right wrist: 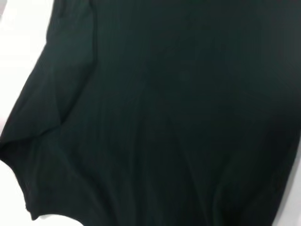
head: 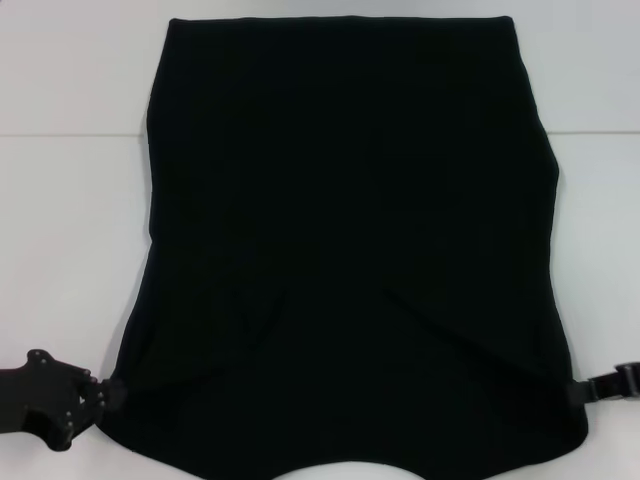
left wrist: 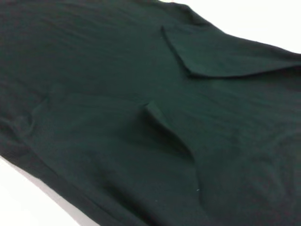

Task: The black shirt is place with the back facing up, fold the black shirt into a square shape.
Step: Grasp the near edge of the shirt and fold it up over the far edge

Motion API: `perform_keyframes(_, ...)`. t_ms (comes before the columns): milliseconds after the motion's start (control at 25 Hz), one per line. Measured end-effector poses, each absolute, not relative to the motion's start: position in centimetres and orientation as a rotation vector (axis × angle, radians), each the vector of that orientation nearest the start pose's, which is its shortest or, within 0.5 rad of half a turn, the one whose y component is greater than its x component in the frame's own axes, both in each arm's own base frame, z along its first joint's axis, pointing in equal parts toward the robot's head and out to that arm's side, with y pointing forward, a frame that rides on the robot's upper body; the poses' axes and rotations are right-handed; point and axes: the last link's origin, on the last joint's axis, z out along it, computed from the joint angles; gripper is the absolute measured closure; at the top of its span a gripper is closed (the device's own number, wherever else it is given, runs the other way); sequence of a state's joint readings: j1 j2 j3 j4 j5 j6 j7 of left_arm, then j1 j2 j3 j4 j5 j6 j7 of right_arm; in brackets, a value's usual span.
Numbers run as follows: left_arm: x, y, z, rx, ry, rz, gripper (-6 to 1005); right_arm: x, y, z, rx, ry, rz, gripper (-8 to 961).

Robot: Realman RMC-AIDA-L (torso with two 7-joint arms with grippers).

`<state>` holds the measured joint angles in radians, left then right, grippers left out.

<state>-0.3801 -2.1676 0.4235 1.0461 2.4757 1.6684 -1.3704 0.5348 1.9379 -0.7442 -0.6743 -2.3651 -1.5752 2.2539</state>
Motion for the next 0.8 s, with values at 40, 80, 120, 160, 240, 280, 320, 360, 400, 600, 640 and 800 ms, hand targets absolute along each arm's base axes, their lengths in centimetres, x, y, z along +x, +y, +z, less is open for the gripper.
perform_keyframes(40, -33.4, 26.9, 4.3, -2.663, -0.725, -0.167, 976, 32.7, 31.4, 4.0, -2.417, 1.772, 0.148, 922)
perform_keyframes(80, -33.4, 26.8, 4.3, -2.663, -0.732, -0.171, 976, 33.0, 31.0, 4.1, -2.419, 1.767, 0.163, 922)
perform_keyframes(120, -33.4, 26.6, 4.4, -2.662, -0.750, -0.178, 976, 33.4, 30.6, 4.3, -2.421, 1.759, 0.180, 922)
perform_keyframes(160, -33.4, 26.4, 4.5, -2.659, -0.764, -0.183, 976, 33.7, 30.2, 4.5, -2.417, 1.752, 0.199, 922)
perform_keyframes(240, -33.4, 26.1, 4.6, -2.659, -0.786, -0.197, 977, 34.4, 29.5, 4.8, -2.410, 1.740, 0.235, 922)
perform_keyframes(280, -33.4, 25.9, 4.6, -2.662, -0.799, -0.210, 977, 34.6, 29.2, 5.0, -2.410, 1.731, 0.254, 922)
perform_keyframes(320, -33.4, 25.6, 4.7, -2.664, -0.811, -0.221, 977, 34.9, 28.7, 5.2, -2.409, 1.724, 0.275, 922)
perform_keyframes(360, -33.4, 25.4, 4.8, -2.668, -0.820, -0.230, 977, 35.2, 28.4, 5.4, -2.409, 1.714, 0.297, 922)
perform_keyframes(400, -33.4, 25.2, 4.9, -2.669, -0.826, -0.238, 977, 35.4, 28.0, 5.6, -2.405, 1.707, 0.316, 922)
perform_keyframes(600, -33.7, 24.0, 5.2, -2.669, -0.871, -0.282, 978, 36.9, 25.9, 6.5, -2.377, 1.679, 0.387, 922)
perform_keyframes(640, -33.8, 23.8, 5.2, -2.670, -0.880, -0.287, 978, 37.1, 25.5, 6.6, -2.374, 1.675, 0.400, 922)
perform_keyframes(800, -34.3, 22.9, 5.1, -2.665, -0.918, -0.280, 977, 37.9, 24.0, 6.9, -2.359, 1.665, 0.448, 922)
